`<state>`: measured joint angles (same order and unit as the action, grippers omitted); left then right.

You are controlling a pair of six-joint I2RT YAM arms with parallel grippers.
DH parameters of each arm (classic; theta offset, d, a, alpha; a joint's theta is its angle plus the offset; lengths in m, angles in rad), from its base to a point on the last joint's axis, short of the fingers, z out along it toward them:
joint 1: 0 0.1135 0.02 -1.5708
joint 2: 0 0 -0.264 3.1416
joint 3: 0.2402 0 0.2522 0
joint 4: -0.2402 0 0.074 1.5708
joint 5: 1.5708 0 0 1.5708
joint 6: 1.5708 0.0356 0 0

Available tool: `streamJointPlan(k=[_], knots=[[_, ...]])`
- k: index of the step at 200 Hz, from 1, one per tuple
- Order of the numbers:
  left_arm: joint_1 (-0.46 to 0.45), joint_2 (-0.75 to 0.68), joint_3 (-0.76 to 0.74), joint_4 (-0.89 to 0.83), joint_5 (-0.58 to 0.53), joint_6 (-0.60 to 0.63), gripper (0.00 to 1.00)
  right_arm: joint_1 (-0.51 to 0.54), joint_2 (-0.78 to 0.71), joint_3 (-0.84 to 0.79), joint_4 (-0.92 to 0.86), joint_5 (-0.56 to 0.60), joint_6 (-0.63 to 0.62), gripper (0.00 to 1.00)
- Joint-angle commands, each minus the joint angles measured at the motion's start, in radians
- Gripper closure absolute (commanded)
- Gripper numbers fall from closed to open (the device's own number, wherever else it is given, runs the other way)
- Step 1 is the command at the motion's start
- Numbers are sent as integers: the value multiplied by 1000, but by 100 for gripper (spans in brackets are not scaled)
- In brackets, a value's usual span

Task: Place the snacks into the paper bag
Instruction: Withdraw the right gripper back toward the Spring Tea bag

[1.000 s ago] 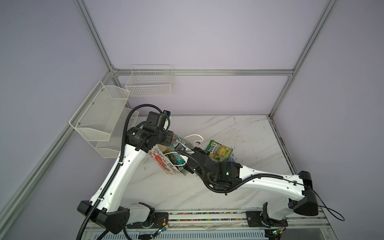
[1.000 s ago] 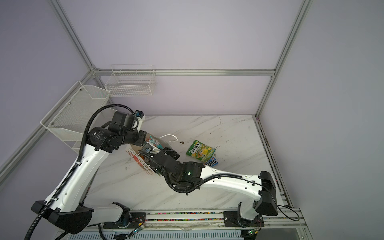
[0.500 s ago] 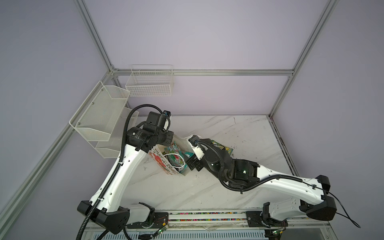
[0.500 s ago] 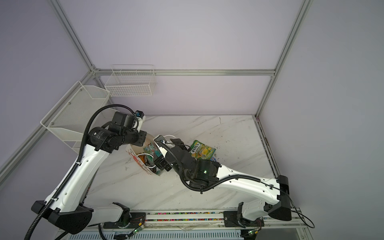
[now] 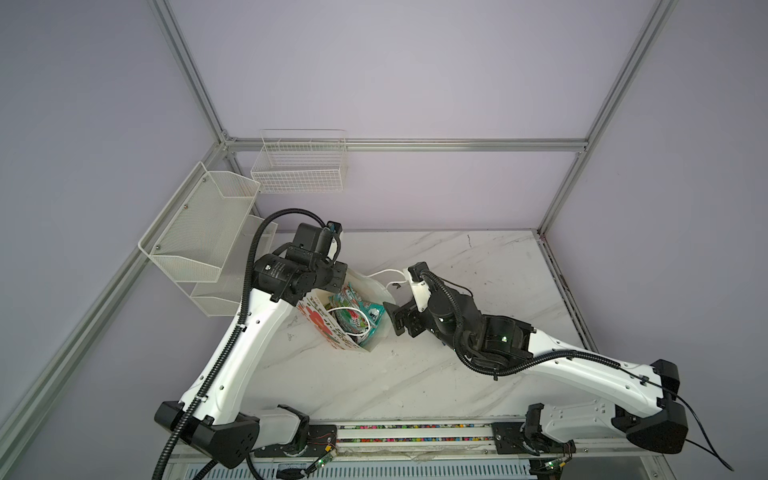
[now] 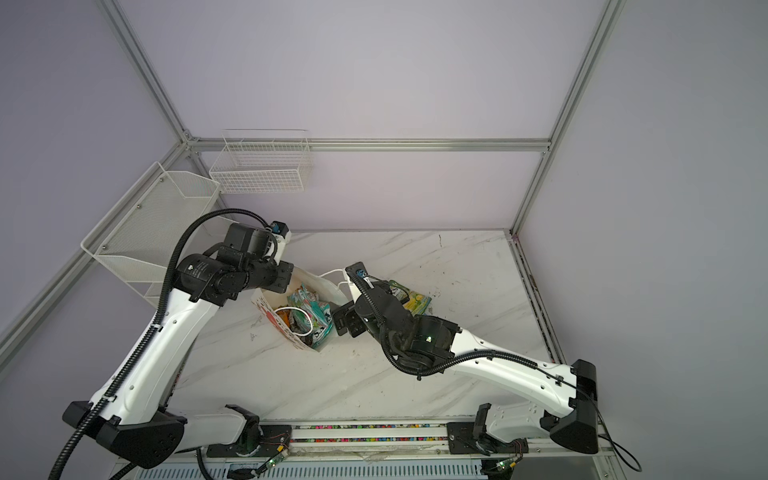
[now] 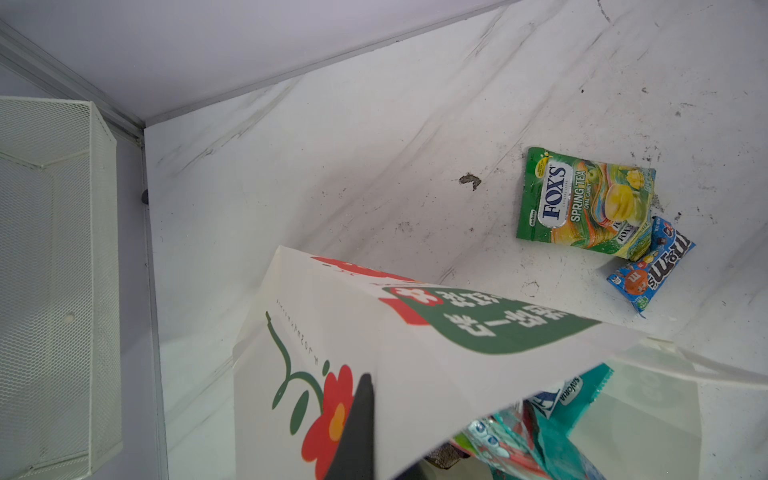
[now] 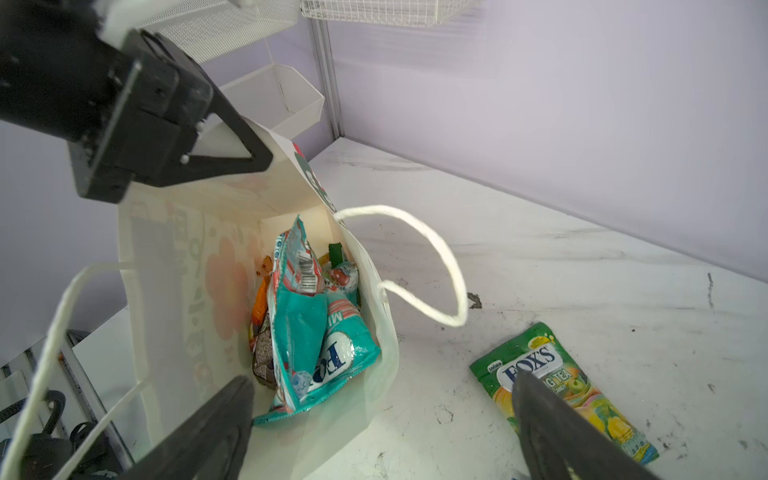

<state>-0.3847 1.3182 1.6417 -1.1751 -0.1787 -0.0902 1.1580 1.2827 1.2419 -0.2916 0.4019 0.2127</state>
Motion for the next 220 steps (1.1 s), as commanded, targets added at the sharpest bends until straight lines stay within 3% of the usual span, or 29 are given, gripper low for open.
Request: streamJointPlan(k=[1, 27, 75, 139, 175, 209, 220], knots=[[-3, -11, 28, 10, 12, 4, 100, -27, -27, -32, -21, -66, 102, 3], [-3, -13, 24, 11, 14, 3, 100, -60, -18, -57, -15, -127, 134, 7], [-5, -19, 15, 11, 12, 2, 100, -96, 60, -49, -2, -222, 162, 35], [-5, -24, -13, 21, 9, 4, 100, -103, 128, -68, 14, -289, 204, 41], [-5, -22, -22, 28, 6, 3, 100, -106, 159, -63, 11, -346, 212, 63], [-5, -18, -28, 32, 10, 3, 100, -108, 154, -52, 9, -366, 207, 96], [-5, -16, -31, 34, 14, 3, 100, -116, 142, -41, 2, -356, 202, 100]])
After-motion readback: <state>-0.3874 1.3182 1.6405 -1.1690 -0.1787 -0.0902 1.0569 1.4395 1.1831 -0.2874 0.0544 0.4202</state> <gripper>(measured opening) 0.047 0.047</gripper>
